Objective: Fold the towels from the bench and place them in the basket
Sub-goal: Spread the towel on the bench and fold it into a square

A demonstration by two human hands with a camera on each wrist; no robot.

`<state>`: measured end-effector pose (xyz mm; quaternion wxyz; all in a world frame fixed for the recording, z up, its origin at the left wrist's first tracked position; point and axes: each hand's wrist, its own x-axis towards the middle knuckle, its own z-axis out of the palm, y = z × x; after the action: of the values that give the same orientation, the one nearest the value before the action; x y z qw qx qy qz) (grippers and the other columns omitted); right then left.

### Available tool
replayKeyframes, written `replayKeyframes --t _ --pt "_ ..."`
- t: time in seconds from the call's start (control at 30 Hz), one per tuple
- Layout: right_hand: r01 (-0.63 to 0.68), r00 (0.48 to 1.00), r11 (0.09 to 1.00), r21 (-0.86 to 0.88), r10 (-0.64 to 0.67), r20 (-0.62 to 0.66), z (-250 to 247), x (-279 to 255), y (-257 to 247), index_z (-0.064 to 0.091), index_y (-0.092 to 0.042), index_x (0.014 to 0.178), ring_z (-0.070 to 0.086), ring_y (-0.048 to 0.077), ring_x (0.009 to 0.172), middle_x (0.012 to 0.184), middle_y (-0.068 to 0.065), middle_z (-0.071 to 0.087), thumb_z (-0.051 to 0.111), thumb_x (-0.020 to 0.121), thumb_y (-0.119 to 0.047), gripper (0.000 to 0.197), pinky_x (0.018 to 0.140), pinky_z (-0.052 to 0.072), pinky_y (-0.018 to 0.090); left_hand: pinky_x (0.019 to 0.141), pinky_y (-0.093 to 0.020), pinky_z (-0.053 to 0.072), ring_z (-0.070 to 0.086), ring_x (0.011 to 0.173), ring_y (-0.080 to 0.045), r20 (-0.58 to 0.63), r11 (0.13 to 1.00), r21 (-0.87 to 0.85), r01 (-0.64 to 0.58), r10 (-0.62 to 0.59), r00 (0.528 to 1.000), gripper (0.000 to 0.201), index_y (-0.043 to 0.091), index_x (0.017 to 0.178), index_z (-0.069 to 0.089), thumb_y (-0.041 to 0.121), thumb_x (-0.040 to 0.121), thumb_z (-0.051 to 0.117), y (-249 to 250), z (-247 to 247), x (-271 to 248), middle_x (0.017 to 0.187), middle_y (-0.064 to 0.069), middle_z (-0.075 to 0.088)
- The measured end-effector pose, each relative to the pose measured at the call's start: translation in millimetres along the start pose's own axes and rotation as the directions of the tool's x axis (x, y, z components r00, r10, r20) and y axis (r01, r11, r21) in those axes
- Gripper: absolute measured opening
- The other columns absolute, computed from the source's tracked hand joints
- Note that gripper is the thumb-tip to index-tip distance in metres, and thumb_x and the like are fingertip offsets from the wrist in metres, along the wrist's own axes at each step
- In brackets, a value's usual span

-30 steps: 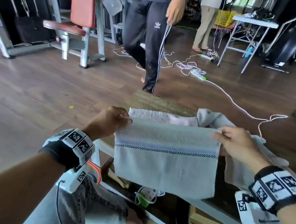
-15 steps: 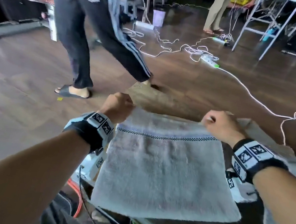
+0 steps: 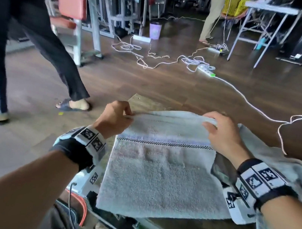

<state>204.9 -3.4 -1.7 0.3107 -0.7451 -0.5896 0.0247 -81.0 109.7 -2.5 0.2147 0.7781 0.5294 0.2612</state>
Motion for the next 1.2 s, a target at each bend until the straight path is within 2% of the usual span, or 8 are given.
replayKeyframes --t 0.17,0.27,0.4,0.57,0.83,0.97,1.1,1.2 --pt "-0.035 0.998 0.99 0.135 0.043 -0.056 -64 -54 -10 0.063 -0.018 0.098 0.053 0.004 0.069 0.084 -0.008 0.061 0.066 0.092 -0.008 0.012 0.06 0.036 0.004 0.049 -0.008 0.035 0.051 0.063 -0.01 0.114 0.996 -0.067 -0.059 0.066 0.991 0.019 0.016 0.07 0.064 0.012 0.075 0.082 40 -48 -27 0.069 0.004 0.06" --pt "0.063 0.996 0.972 0.224 -0.046 -0.081 -109 -91 -23 0.062 -0.017 0.099 0.052 -0.002 0.065 0.079 -0.012 0.06 0.069 0.091 -0.007 0.014 0.06 0.035 0.012 0.058 -0.014 0.04 0.052 0.059 -0.003 0.149 0.965 -0.214 -0.153 0.187 0.971 0.021 0.015 0.068 0.066 0.011 0.07 0.087 79 -79 -57 0.068 0.004 0.065" --pt "0.175 0.983 0.929 0.327 -0.145 -0.115 -166 -142 -42 0.062 -0.026 0.11 0.062 0.027 0.077 0.099 -0.004 0.067 0.068 0.093 -0.017 0.021 0.072 0.047 0.043 0.058 -0.017 0.041 0.053 0.063 -0.008 0.08 0.883 -0.407 -0.235 0.291 0.953 0.022 0.004 0.075 0.068 0.013 0.069 0.088 127 -107 -97 0.071 -0.007 0.066" --pt "0.142 0.985 0.919 0.367 -0.094 -0.145 -203 -172 -27 0.065 -0.026 0.112 0.063 0.011 0.109 0.114 -0.011 0.069 0.063 0.096 -0.014 0.021 0.091 0.047 0.032 0.049 -0.014 0.038 0.046 0.053 -0.008 0.015 0.84 -0.49 -0.231 0.273 0.962 0.021 0.0 0.082 0.068 0.01 0.073 0.084 151 -108 -103 0.067 -0.006 0.057" --pt "-0.049 0.977 0.979 0.198 0.087 -0.192 -119 -206 38 0.065 -0.023 0.105 0.058 -0.003 0.079 0.092 -0.013 0.066 0.073 0.086 -0.011 0.024 0.071 0.041 0.014 0.067 -0.021 0.046 0.059 0.078 -0.014 0.145 0.976 -0.064 -0.209 0.216 0.966 0.017 0.028 0.085 0.069 0.024 0.072 0.08 147 15 -97 0.085 0.007 0.062" --pt "-0.131 0.977 0.972 0.195 0.16 -0.144 -84 -215 43 0.064 -0.013 0.111 0.065 0.022 0.088 0.094 -0.002 0.066 0.077 0.082 -0.007 0.032 0.071 0.042 0.018 0.07 -0.021 0.048 0.063 0.081 -0.012 0.308 0.92 -0.204 -0.336 0.386 0.87 0.02 0.023 0.094 0.07 0.018 0.077 0.078 163 74 -132 0.095 0.004 0.069" --pt "-0.15 0.974 0.954 0.261 0.189 -0.128 -79 -206 39 0.061 -0.022 0.113 0.068 0.018 0.088 0.096 -0.005 0.07 0.084 0.078 -0.024 0.042 0.078 0.055 0.035 0.064 -0.004 0.039 0.054 0.076 0.007 0.348 0.831 -0.339 -0.44 0.546 0.763 0.023 0.015 0.097 0.069 0.012 0.077 0.079 179 115 -165 0.093 0.009 0.065" --pt "-0.239 0.959 0.922 0.304 0.274 -0.075 -76 -204 47 0.058 -0.033 0.114 0.069 0.015 0.089 0.095 -0.003 0.072 0.082 0.075 -0.038 0.046 0.077 0.057 0.041 0.071 -0.019 0.049 0.056 0.078 0.001 0.297 0.797 -0.361 -0.485 0.591 0.75 0.022 0.02 0.095 0.063 0.018 0.077 0.076 187 136 -164 0.093 0.007 0.065"
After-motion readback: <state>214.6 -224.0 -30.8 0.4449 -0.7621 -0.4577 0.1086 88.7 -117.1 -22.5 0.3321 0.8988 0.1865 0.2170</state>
